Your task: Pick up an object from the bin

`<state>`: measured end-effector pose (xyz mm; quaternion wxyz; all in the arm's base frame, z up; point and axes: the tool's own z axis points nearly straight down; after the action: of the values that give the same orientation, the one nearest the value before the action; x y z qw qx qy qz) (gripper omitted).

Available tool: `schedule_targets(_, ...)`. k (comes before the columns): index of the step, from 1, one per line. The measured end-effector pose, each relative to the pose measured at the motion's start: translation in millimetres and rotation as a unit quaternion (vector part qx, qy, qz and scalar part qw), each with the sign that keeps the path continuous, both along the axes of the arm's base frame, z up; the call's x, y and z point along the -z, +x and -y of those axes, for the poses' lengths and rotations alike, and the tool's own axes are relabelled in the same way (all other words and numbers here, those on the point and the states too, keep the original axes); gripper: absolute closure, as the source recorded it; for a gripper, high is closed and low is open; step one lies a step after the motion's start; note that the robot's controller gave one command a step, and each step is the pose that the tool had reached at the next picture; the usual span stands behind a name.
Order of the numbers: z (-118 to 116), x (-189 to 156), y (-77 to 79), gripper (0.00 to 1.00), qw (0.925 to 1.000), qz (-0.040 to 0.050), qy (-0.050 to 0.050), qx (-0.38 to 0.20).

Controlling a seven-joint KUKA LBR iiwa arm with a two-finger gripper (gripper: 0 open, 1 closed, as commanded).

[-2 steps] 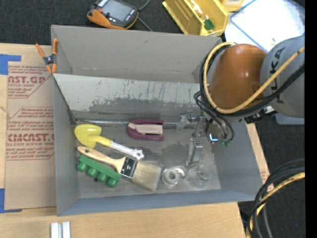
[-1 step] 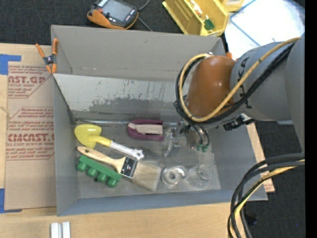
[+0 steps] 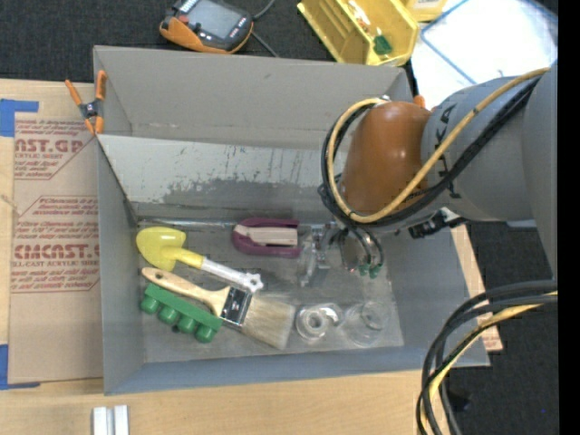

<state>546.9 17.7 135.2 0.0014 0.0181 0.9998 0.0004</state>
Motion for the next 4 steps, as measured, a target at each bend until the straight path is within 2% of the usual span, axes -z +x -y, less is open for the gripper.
schedule_targets(1,-1,5,6.9,1.0,1.0,0.0011,0.0,0.005)
schedule_targets(2,62,-24,-2.4,1.0,0.9862,0.0019,0.0,-0.165)
schedule_targets(3,54,-7,1.0,1.0,0.9943,0.0049,-0.002,-0.107)
schedule_targets(4,42,12,-18.8,1.0,0.9983,0.0034,-0.001,-0.059)
